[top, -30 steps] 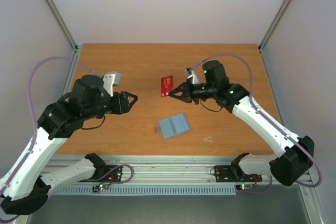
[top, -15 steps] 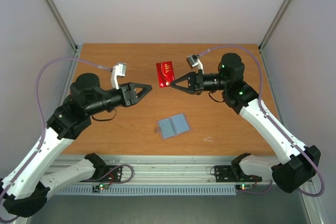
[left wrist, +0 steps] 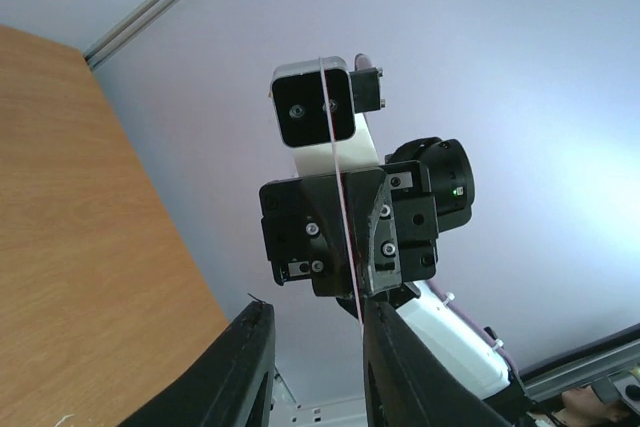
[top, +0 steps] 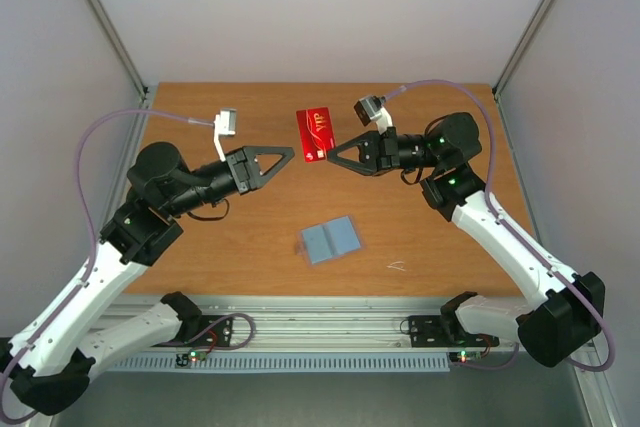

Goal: Put the credit cards into the card holder

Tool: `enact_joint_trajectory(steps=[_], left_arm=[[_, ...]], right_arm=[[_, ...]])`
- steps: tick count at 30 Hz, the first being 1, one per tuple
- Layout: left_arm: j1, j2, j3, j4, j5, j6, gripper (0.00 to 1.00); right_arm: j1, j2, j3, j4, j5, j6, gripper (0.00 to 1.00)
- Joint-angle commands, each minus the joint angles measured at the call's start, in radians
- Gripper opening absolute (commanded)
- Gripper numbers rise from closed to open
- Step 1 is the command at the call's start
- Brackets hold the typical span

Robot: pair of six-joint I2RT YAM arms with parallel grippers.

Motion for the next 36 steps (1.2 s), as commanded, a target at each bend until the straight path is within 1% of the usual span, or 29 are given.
enact_joint_trajectory(steps=[1,6,8,10,15,18,20,21,25,26,27,28,29,30,31,33,34,35,36], left_arm=[[0.004,0.008,-0.013,0.132,0.024,-0.023,0.26],[0.004,0.044,-0.005,0.181,0.045,-0.039,0.25],[0.004,0.060,0.004,0.182,0.053,-0.038,0.25],[0.004,0.073,0.006,0.182,0.059,-0.036,0.22],[0.005,0.084,0.001,0.182,0.055,-0.038,0.18],[0.004,0.092,0.004,0.182,0.060,-0.037,0.11],[0.004,0.098,0.004,0.181,0.066,-0.041,0.03],[0.004,0.100,0.004,0.181,0.067,-0.045,0.00],[0.005,0.101,0.003,0.157,0.061,-0.043,0.00],[0.004,0.102,0.004,0.148,0.059,-0.041,0.00],[0.004,0.104,0.004,0.142,0.059,-0.041,0.00],[0.004,0.106,0.001,0.139,0.058,-0.041,0.00],[0.004,0.108,-0.005,0.137,0.054,-0.042,0.00],[0.004,0.107,-0.012,0.137,0.045,-0.044,0.00],[0.004,0.104,-0.024,0.133,0.033,-0.045,0.00],[0.004,0.098,-0.047,0.121,0.006,-0.048,0.00],[0.004,0.096,-0.056,0.092,-0.010,-0.047,0.00],[0.004,0.097,-0.065,0.052,-0.023,-0.041,0.00],[0.003,0.098,-0.086,0.027,-0.032,-0.032,0.00]], right_arm=[[0.001,-0.016,-0.007,0.011,-0.038,-0.002,0.01],[0.013,-0.042,0.013,-0.170,-0.047,-0.134,0.01],[0.013,-0.045,0.013,-0.205,-0.051,-0.157,0.01],[0.013,-0.047,0.013,-0.234,-0.051,-0.180,0.01],[0.014,-0.052,0.013,-0.242,-0.054,-0.193,0.01],[0.014,-0.054,0.016,-0.242,-0.060,-0.194,0.01],[0.015,-0.054,0.016,-0.244,-0.057,-0.199,0.01],[0.015,-0.054,0.016,-0.245,-0.055,-0.200,0.01],[0.015,-0.051,0.030,-0.296,-0.049,-0.243,0.02],[0.015,-0.052,0.041,-0.339,-0.049,-0.273,0.06],[0.015,-0.054,0.064,-0.395,-0.051,-0.311,0.15],[0.015,-0.056,0.076,-0.463,-0.048,-0.358,0.32],[0.013,-0.058,0.112,-0.576,-0.041,-0.424,0.46],[0.013,-0.062,0.151,-0.707,-0.020,-0.523,0.55],[0.012,-0.063,0.191,-0.862,0.020,-0.625,0.59],[0.007,-0.066,0.260,-1.117,0.170,-0.785,0.61],[0.004,-0.070,0.281,-1.228,0.287,-0.836,0.61],[0.003,-0.081,0.283,-1.302,0.450,-0.870,0.61],[0.000,-0.091,0.272,-1.358,0.555,-0.885,0.61]])
